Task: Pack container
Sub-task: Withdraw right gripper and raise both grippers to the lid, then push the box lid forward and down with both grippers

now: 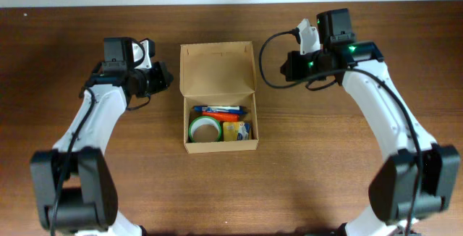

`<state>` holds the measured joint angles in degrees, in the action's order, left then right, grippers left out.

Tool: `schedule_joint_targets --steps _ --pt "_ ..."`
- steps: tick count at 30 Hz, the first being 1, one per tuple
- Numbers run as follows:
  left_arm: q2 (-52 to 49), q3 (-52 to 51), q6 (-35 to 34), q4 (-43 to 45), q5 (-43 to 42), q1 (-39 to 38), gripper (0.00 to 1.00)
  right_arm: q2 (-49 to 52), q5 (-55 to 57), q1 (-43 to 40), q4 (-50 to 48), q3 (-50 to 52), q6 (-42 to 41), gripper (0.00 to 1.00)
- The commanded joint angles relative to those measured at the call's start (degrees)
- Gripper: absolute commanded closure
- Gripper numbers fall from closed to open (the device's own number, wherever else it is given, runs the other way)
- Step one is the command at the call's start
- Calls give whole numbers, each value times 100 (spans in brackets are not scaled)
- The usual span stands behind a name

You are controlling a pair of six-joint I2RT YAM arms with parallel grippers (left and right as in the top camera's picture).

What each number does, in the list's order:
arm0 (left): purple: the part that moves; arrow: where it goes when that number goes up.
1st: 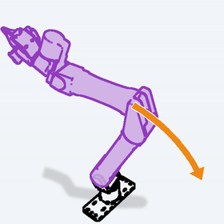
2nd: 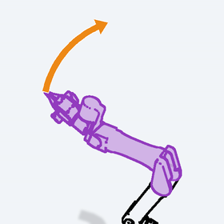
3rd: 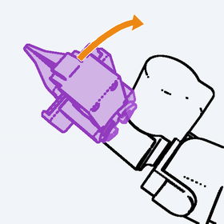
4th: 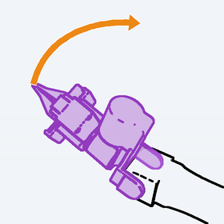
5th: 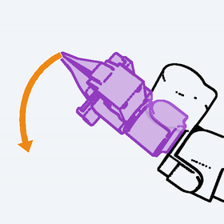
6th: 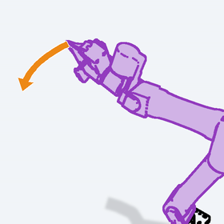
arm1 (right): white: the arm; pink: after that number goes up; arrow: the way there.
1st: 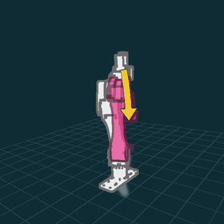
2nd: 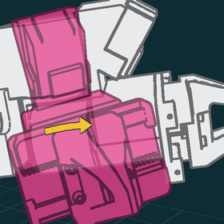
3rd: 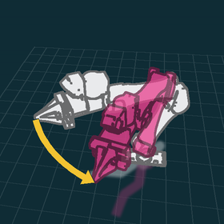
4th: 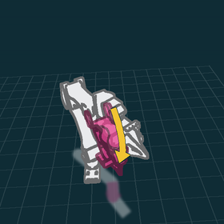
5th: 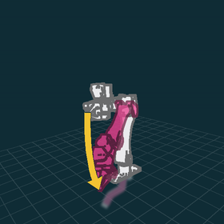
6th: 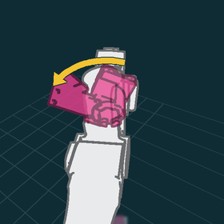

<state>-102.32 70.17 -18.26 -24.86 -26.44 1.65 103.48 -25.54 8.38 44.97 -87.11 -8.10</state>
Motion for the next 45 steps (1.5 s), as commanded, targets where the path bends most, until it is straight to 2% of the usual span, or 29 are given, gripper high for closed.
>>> schedule_joint_targets --steps 1,6,16,24,31,36,45 --pt "-433 249 -549 203 -339 39 98 407 -682 -131 -243 -85 79 96" --pt "-1102 654 -588 409 -1019 39 98 1021 -863 -138 -787 -85 -68 96" --pt "-1499 850 -675 496 -1158 28 98 1998 -2092 -118 -1910 -85 -748 96" --pt "-1499 866 -743 673 -1307 -76 98 2081 -2811 81 -2511 -87 -787 96" --pt "-1493 960 -737 728 -1650 -122 98 2074 -3499 79 -2647 -87 -782 96" --pt "-1274 1058 -577 732 -1878 -111 98 2044 -4234 -107 -2728 -101 -785 96" --pt "-170 1058 -203 588 -1880 -118 98 1843 -5200 -197 -2723 -101 -717 96"
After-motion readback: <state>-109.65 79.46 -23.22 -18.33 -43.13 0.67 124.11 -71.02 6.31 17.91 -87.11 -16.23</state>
